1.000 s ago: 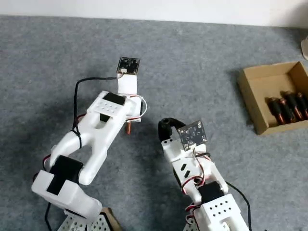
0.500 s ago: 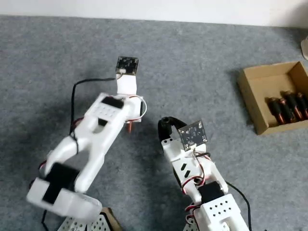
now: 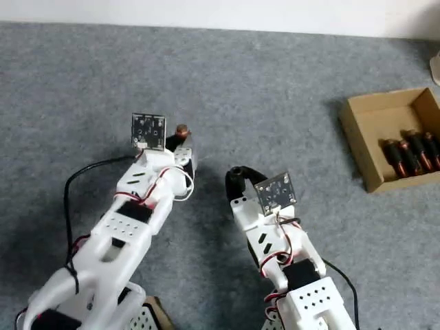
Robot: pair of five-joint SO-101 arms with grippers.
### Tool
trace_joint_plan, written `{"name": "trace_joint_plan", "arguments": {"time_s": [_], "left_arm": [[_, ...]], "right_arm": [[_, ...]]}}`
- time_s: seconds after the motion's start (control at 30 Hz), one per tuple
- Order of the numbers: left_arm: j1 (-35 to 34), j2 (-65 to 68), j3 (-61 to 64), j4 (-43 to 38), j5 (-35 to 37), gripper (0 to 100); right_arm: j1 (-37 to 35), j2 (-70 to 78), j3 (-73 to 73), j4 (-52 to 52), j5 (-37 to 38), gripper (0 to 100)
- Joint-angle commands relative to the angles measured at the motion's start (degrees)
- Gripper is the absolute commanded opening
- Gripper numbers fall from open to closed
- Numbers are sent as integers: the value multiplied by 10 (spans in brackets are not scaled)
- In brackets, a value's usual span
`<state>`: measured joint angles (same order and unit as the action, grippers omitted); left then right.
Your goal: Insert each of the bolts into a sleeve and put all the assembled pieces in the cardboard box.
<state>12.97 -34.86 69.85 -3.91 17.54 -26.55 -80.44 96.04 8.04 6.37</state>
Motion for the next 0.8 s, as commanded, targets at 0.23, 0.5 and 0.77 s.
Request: {"name": "trace_joint_plan", "arguments": {"time_s": [0.23,0.5,0.77], "left_arm": [[17,-99,25,-11,7,5],[22,-237,60,-11,7,5],[50,-392,114,-8,7,5]], "right_arm": [[-5,-6,74,-54,-7,6],[-18,-6,73,-85,-8,6],[-19,-6,73,-86,-8,6]]}}
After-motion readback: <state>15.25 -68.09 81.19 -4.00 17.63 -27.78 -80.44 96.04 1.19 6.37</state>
